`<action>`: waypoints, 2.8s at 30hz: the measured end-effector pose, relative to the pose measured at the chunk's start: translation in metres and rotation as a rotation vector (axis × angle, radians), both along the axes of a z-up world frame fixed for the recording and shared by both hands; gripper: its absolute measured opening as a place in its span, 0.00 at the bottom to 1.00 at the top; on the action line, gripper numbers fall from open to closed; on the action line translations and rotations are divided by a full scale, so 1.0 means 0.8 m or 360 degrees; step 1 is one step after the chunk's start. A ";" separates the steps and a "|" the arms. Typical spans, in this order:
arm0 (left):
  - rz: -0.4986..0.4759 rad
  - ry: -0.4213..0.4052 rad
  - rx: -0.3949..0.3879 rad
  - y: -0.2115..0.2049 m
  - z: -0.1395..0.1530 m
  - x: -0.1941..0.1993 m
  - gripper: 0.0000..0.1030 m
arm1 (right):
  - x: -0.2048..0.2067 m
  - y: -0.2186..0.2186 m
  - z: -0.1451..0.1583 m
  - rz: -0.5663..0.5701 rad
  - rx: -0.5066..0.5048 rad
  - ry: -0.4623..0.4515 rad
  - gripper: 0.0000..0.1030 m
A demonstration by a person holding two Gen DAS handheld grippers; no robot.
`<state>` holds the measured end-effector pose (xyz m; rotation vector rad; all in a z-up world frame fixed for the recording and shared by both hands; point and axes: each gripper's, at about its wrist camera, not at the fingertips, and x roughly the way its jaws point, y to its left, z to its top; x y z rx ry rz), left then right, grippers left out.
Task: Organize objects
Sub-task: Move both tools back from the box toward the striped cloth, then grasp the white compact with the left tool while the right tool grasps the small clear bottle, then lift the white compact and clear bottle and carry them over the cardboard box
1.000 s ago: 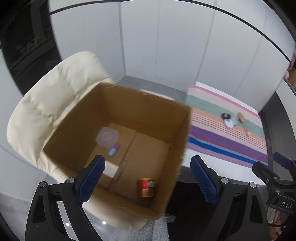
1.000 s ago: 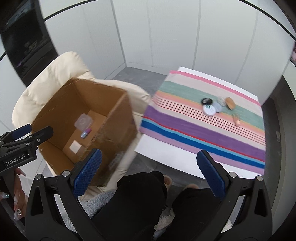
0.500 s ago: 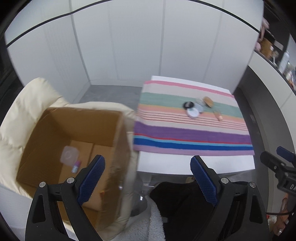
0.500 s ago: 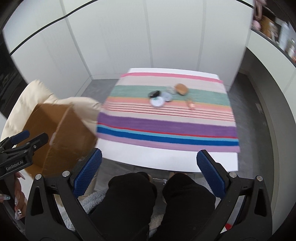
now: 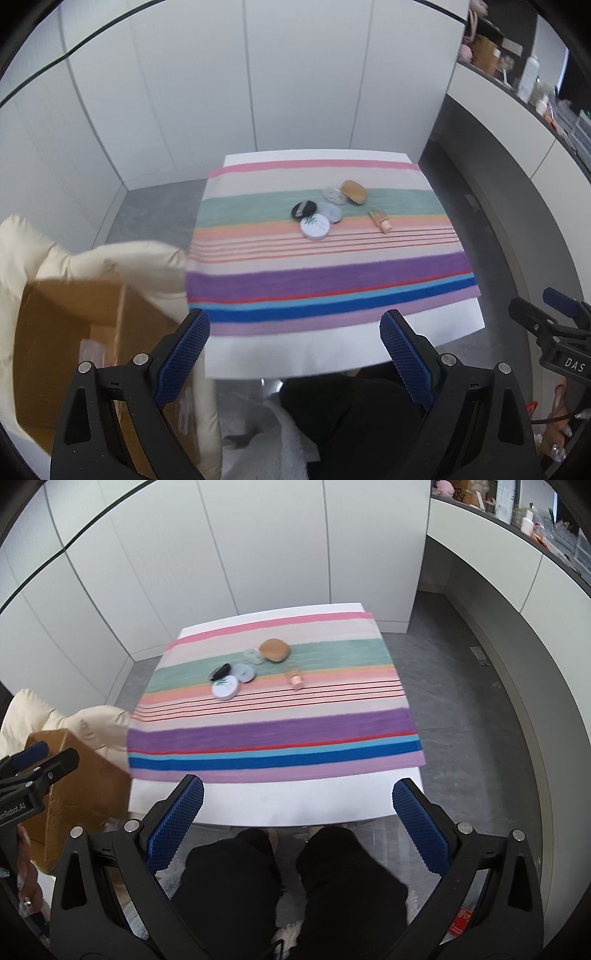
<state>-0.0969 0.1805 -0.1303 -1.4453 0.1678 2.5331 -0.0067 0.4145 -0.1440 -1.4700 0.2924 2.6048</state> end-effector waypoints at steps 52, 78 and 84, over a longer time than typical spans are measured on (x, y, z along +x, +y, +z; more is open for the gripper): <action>0.0082 -0.0180 -0.0122 0.137 -0.294 -0.301 0.56 | -0.344 0.025 -0.283 0.0293 0.0173 -0.0098 0.28; 0.0136 0.0125 -0.0105 0.097 -0.047 -0.268 0.56 | -0.316 0.018 -0.041 0.0206 0.0281 0.0041 0.28; 0.0182 0.0163 -0.0056 0.083 0.036 -0.248 0.56 | -0.292 -0.002 0.057 0.0219 0.0321 0.0155 0.28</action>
